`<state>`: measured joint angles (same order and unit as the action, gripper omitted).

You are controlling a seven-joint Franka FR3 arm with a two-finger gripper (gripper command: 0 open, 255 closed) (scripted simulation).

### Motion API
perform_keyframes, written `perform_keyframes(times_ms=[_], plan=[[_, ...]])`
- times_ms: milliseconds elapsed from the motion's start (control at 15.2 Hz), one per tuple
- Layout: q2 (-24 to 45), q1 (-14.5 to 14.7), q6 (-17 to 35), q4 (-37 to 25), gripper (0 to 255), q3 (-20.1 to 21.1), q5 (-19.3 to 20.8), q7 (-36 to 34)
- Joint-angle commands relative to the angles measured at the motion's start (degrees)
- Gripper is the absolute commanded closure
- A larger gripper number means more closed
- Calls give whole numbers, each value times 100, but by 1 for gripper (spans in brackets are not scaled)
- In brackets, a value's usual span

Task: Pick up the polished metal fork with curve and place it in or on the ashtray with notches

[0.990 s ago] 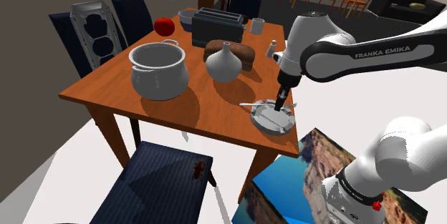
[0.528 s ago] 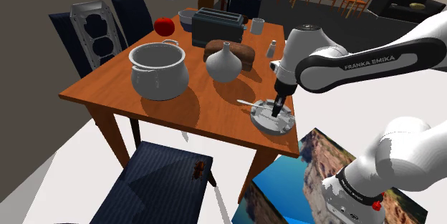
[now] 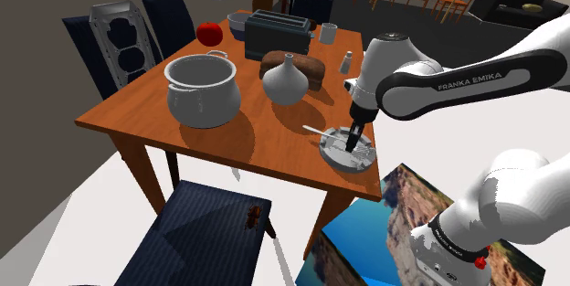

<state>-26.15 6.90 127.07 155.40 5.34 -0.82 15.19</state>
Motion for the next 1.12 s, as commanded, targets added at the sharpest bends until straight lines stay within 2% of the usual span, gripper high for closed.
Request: perform_keyframes(times_ms=[0,264,528,1056], plan=[[0,0,0,0,0,0,0,0],[0,0,0,0,0,0,0,0],[-383,16,-871,-489,0,-22,-15,17],[-383,16,-871,-489,0,-22,-15,17]])
